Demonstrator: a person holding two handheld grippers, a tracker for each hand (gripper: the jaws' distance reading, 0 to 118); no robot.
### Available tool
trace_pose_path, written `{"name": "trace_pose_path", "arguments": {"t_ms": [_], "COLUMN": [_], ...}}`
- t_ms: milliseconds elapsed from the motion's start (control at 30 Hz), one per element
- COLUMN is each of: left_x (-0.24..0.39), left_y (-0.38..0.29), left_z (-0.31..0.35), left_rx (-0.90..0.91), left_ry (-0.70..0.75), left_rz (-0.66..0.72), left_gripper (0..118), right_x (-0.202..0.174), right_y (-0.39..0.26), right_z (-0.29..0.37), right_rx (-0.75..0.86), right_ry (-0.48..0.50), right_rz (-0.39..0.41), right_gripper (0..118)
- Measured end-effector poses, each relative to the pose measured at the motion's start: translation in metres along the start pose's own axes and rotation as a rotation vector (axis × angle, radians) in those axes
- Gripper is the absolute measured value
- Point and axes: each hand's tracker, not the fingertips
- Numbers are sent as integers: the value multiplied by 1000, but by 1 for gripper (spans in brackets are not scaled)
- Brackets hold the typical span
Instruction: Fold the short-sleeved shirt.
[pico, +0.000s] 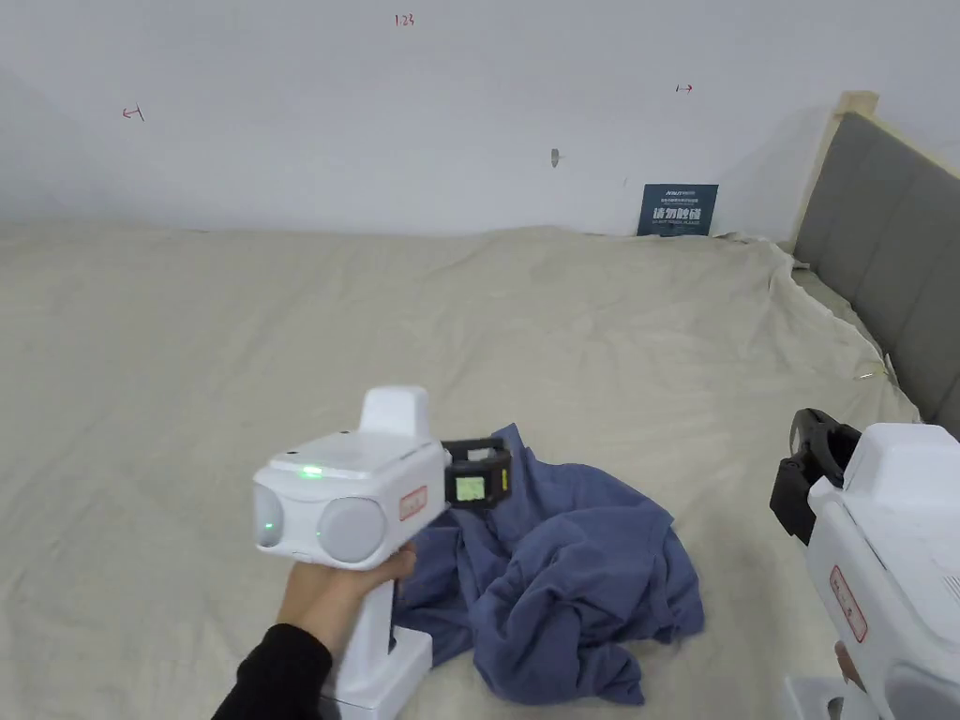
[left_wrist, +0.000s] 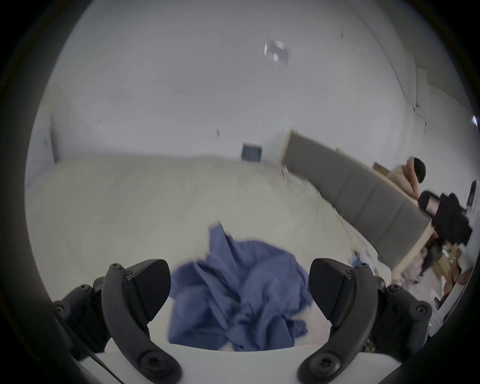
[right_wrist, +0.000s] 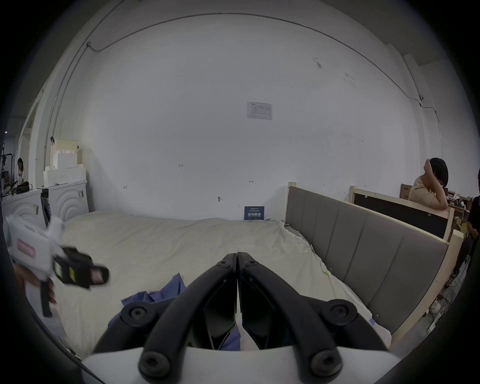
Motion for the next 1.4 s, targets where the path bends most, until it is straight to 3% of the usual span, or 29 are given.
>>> {"name": "trace_pose_path", "arguments": {"t_ms": [300,400,467,567,600,700,1300,1400], "left_x": [-20,-26,-31,-38,-39,-41,-39,-43], "left_y": [12,4,-4,-11,-13,-18,-16,-13], "left_z": [66,72,76,78,77,74,60,48], "left_rx": [290,336,367,388,395,398,311,163], "left_ry": [287,346,352,356,355,361,288,263], "left_rz": [-162,-159,-154,-125,-110,-96,-99,-71], "left_gripper": [110,107,100,63,42,2,0,0], "right_x": [-8,-9,-10,-12,-12,-13,-14,-14], "right_y": [10,11,11,11,11,10,9,8], "right_z": [4,5,6,8,8,9,5,3], "right_rx": [37,43,46,49,50,50,44,40], "right_ry": [9,14,17,17,19,19,26,27], "right_rz": [-1,-2,0,2,2,4,7,6], "right_gripper": [0,0,0,0,0,0,0,0]}}
